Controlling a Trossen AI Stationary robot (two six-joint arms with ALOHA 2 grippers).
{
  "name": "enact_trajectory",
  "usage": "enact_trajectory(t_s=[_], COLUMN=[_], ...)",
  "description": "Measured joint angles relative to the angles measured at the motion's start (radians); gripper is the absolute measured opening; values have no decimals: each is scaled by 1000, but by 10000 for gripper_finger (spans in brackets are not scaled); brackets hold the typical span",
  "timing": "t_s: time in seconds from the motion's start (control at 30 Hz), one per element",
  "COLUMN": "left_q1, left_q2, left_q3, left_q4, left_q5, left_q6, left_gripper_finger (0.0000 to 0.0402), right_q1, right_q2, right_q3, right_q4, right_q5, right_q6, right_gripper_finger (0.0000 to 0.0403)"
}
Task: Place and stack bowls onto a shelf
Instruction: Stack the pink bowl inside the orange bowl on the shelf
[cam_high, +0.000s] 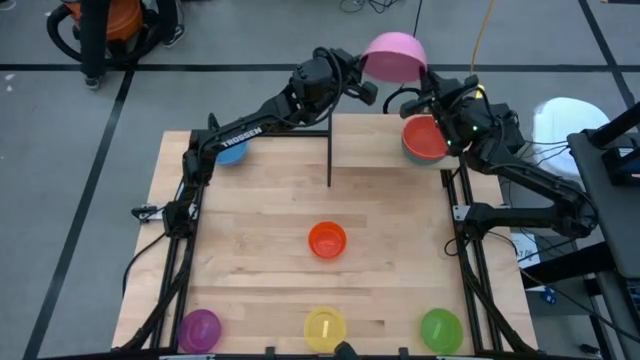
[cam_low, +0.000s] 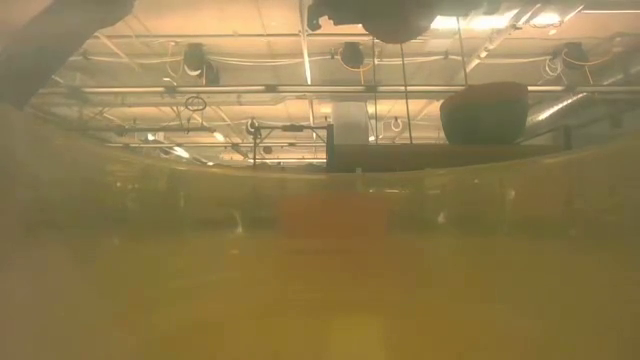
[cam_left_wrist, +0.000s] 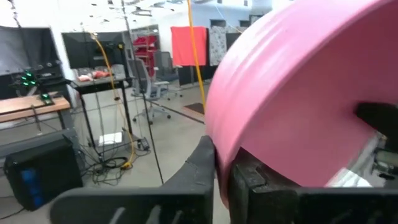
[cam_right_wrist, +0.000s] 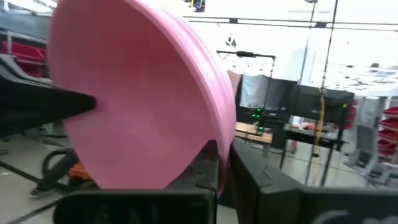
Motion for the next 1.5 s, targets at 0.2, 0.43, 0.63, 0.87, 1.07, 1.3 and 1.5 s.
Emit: enact_trajectory(t_s=[0.2,0.43,0.63,0.87,1.07,1.3,1.5], left_q1=[-10,-44,-82,-125,-161,-179,-169], left_q2=[-3,-23,-30,-38,-49,-61,-96], left_q3=[-3,-2,-2,-2,2,1,0], left_q4=[-24,-8,0,-6,-22,-102,-140], left_q5=[57,69,51,44,42,38,34], left_q6=[-1,102,175,208,228,260,245], left_gripper_finger=[84,138,153,154,154,154,154], right_q1=[0,3,3,3,3,5,5], right_q2=[-31,-91,-140,-191,-217,-259,-295], right_q3=[2,2,1,0,-2,-1,91], right_q4=[-6,-19,-75,-131,-148,-246,-555], right_q5=[-10,-25,-32,-15,15,13,-28], right_q6=[-81,-98,-99,-107,-126,-155,-66], right_gripper_finger=[1,1,1,1,1,1,1])
